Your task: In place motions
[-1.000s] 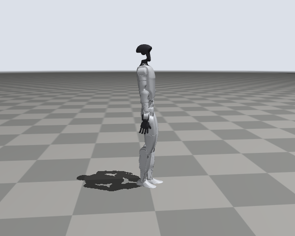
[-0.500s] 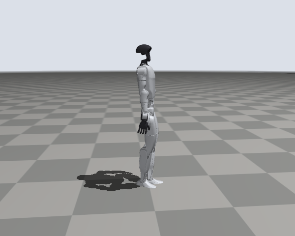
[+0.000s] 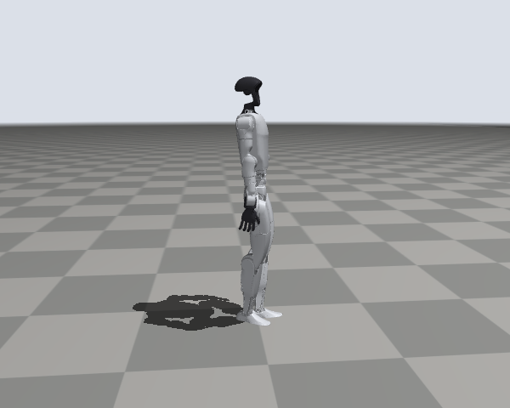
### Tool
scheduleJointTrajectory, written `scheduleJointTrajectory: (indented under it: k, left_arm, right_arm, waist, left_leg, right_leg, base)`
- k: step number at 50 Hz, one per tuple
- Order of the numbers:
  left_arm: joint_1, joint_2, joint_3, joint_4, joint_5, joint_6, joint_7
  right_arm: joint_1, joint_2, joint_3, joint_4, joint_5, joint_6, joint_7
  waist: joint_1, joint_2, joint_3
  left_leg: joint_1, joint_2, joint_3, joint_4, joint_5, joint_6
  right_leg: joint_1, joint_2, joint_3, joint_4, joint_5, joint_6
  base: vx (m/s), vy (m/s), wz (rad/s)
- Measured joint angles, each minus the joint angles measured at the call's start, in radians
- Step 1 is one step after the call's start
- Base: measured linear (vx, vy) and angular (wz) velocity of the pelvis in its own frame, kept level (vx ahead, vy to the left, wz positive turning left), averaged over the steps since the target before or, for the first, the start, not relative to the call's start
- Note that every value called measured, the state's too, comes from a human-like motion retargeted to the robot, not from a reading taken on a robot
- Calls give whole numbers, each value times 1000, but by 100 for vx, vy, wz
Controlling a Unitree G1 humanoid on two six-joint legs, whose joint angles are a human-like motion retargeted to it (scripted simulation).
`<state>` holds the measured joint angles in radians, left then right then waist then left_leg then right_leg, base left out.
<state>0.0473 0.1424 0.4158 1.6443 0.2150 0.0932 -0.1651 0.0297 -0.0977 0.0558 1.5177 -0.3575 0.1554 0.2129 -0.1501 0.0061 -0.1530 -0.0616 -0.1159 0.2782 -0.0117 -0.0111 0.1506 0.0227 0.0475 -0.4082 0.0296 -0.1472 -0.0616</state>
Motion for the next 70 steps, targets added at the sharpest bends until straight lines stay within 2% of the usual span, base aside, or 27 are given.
scheduleJointTrajectory:
  k: [70]
  left_arm:
    - [-5, 6, -28, 3, -4, 3, -1]
  right_arm:
    - [-12, -18, 5, 10, -14, 3, 10]
  waist:
    - [3, 7, 14]
  left_leg:
    - [-2, 5, -15, 15, -1, -6]
  right_leg:
    - [6, -5, -17, -1, 7, -1]
  base:
    - [0, 0, 0]
